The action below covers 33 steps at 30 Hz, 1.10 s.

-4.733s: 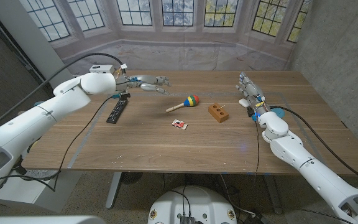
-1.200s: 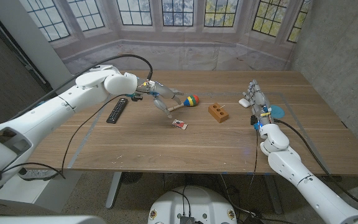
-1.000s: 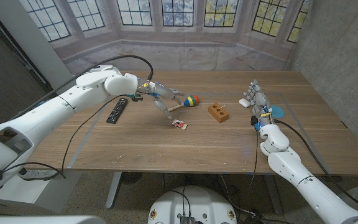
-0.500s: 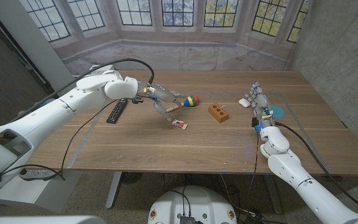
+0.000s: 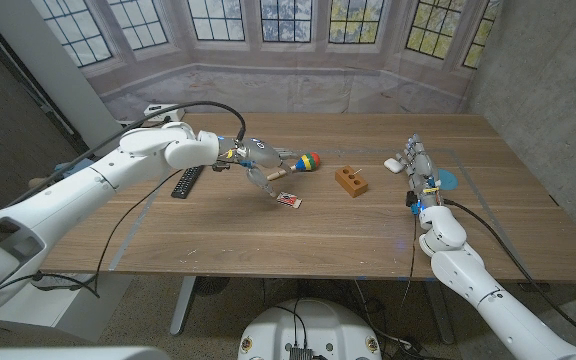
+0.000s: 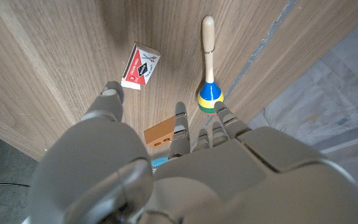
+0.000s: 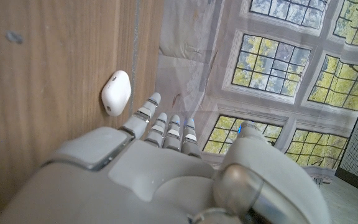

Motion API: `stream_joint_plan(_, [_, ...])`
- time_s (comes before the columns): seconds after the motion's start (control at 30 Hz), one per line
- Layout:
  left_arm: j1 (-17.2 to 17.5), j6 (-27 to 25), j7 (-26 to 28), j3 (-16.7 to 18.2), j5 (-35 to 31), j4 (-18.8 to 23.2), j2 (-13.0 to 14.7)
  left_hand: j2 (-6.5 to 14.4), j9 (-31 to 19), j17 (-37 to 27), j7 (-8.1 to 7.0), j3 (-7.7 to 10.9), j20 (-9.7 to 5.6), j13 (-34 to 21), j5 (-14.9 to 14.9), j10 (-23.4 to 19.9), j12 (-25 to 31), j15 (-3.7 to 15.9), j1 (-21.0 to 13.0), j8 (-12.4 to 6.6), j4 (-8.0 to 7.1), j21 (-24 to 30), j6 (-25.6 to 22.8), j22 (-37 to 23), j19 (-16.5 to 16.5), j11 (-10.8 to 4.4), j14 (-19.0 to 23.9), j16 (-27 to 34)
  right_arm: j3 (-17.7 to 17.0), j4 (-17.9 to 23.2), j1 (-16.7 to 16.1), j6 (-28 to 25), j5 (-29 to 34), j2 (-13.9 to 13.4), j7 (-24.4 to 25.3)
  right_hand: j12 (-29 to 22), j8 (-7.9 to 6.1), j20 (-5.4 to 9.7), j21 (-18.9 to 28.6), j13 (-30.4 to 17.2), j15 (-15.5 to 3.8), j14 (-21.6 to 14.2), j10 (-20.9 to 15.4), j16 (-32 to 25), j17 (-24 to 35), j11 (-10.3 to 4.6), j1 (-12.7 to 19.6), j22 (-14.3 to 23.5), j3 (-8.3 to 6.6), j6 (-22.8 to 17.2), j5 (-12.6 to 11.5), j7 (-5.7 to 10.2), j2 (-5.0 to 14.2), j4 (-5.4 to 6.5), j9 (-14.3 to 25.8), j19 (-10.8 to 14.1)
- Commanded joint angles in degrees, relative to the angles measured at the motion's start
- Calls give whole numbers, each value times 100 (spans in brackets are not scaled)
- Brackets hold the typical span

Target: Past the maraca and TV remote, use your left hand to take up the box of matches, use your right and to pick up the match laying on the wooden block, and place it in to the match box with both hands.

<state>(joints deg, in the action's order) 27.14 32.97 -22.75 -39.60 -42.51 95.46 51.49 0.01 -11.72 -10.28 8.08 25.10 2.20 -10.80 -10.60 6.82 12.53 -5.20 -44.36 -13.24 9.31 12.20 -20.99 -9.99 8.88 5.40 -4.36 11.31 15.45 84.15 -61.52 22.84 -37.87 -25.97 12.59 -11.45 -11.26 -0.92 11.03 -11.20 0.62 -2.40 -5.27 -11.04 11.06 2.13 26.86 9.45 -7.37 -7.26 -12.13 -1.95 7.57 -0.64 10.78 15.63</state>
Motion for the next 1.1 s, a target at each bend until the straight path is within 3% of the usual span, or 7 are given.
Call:
stream_joint_plan(0.03, [340,54,980,153,-584,116,139,-19,-31,-9,3,-19,-17,-14,-42,-87,66,9,-70,-78,-23,34,-146,-34,102,-44,99,36,-32,-30,-59,54,-59,10,-55,9,-4,2,2,-2,-9,-73,-7,-42,11,43,-19,29,5,-32,24,14,-13,-32,11,57])
stream_joint_plan(0.37, [505,-199,1175,196,-767,202,176,-9,-56,-8,-44,-36,-27,-14,-59,-255,104,24,-128,-136,-18,50,-359,-36,205,-62,232,41,-42,-45,-92,76,-92,28,-66,5,-6,5,3,-2,-10,-81,-19,-44,11,47,-24,29,0,-40,25,12,-12,-40,11,64])
stream_joint_plan(1.1, [418,-416,660,5,-516,99,36,-31,-82,-9,-22,-110,-34,-14,-60,-283,66,52,-124,-149,-47,23,-534,-41,224,-68,256,-10,-55,-78,-79,-21,-155,5,-72,9,-4,3,4,-2,-13,-88,-15,-43,11,47,-36,29,-12,-45,26,12,-8,-58,11,83])
